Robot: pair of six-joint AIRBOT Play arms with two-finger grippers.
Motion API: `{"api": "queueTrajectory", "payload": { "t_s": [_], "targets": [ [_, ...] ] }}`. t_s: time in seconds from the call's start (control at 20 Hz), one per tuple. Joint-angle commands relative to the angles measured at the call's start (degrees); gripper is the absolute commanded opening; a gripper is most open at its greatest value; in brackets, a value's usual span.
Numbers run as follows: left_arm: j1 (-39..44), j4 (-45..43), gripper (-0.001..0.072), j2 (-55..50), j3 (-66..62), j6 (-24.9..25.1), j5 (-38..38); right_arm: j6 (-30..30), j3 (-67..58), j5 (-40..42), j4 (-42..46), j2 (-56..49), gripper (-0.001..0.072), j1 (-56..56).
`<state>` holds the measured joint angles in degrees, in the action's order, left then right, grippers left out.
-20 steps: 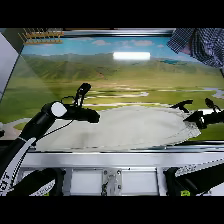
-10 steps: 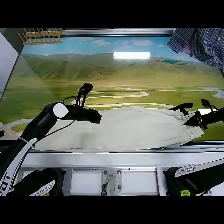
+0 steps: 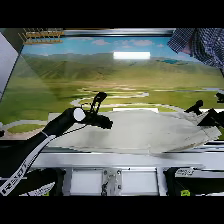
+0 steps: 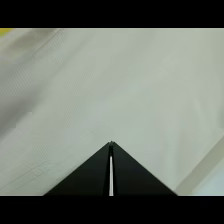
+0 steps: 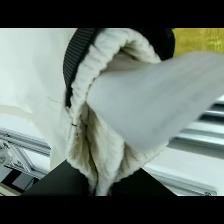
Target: Fold the clothes and pants, and hang the long-sleeved shirts on hangers.
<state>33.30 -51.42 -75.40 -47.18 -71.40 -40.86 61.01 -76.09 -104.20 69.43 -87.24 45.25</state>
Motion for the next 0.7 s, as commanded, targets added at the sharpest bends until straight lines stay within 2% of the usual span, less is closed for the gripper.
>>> {"api": "queueTrajectory", "payload": {
  "t_s": [0.0,0.15,0.3,0.4,0.65],
  "targets": [
    [3.37,2.64,0.0006,-3.56,-0.68,0.00,3.32,1.33,-0.04,-1.51,0.44,7.26,0.0030,-0.11],
    [5.51,2.54,0.0006,-6.95,-4.46,0.00,3.32,1.36,-0.04,-1.25,-1.53,13.00,0.0030,-0.13],
    [6.93,2.56,0.0006,-10.80,-7.91,0.00,2.80,1.14,-0.04,-1.29,-8.83,17.49,0.0030,-0.59],
    [7.80,2.58,0.0006,-13.20,-10.05,-0.02,1.62,0.92,-0.04,-1.36,-12.79,19.80,0.0029,-2.49],
    [9.33,2.60,0.0007,-17.22,-13.86,-0.02,1.07,0.96,-0.28,-1.36,-16.28,23.91,0.0029,-10.91]
  ]
}}
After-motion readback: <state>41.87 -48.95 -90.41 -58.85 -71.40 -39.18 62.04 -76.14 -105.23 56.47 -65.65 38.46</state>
